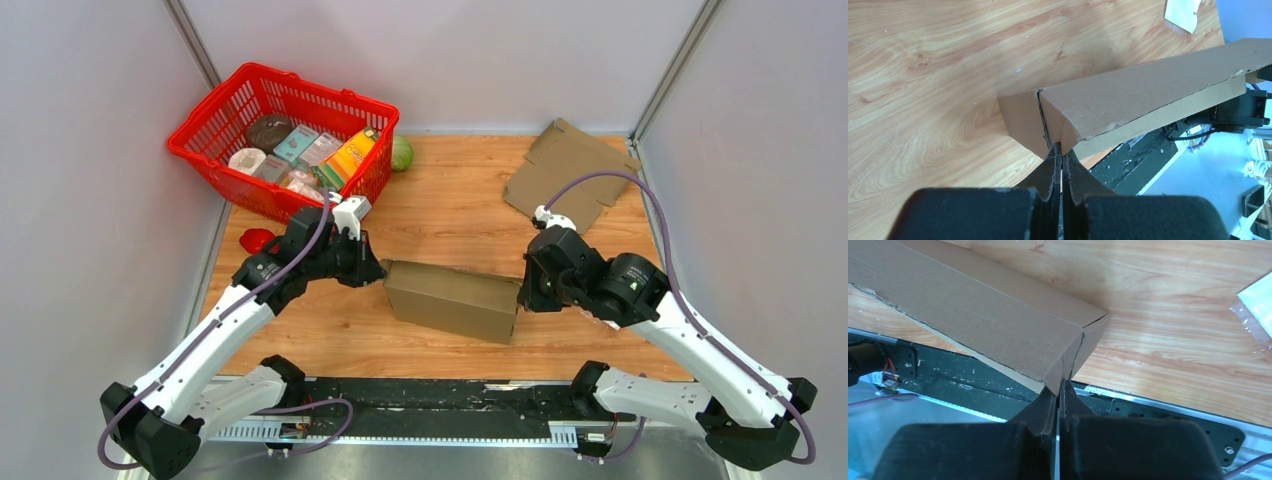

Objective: Fold the paper box

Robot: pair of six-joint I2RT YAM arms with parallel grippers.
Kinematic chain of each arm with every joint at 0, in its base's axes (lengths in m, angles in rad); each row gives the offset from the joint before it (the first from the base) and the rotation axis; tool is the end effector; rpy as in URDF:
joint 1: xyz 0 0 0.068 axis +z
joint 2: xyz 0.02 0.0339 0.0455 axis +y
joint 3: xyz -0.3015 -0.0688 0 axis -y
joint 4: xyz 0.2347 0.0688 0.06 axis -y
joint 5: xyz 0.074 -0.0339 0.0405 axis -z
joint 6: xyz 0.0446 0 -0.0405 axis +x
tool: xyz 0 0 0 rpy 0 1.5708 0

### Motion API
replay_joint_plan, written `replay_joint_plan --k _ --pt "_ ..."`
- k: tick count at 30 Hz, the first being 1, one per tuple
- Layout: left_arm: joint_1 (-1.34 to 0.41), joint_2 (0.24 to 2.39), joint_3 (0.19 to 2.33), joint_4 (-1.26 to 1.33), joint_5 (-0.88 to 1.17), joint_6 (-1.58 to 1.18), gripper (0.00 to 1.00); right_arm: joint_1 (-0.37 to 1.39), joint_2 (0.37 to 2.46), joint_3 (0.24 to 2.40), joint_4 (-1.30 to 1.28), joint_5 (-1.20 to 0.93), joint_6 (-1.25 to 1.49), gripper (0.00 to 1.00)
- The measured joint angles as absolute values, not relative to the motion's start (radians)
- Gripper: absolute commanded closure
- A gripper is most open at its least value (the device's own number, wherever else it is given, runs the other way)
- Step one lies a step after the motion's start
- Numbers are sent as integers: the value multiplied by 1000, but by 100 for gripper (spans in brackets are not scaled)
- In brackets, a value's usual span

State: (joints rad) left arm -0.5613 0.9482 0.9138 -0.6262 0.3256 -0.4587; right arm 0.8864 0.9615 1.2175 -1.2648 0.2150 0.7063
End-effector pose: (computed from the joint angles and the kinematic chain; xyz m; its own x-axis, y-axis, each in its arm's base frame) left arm 0.1385 -0.1040 0.3390 -0.7837 -0.0028 -0.6211 0.4139 0.7432 -0.5256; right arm 0.0845 0.0885 0.3787 -0.8516 -0.0407 -0.5226 -0.1740 0.9624 0.2085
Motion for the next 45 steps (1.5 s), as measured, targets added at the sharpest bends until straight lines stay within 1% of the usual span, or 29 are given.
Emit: replay_joint_plan --k 8,14,23,37,45 --pt "-562 943 914 -632 311 -459 100 793 957 1216 -1254 52 772 100" --pt "-564 937 914 -638 304 -459 100 722 947 1207 -1230 -28 795 100" --pt "-573 935 914 -637 312 -459 100 716 953 1147 -1222 -27 727 100" --pt "-573 944 914 -631 311 -458 100 715 1002 1175 -1237 -30 543 100" --pt "-573 955 920 -627 308 -457 100 715 1032 1198 -1261 18 477 100"
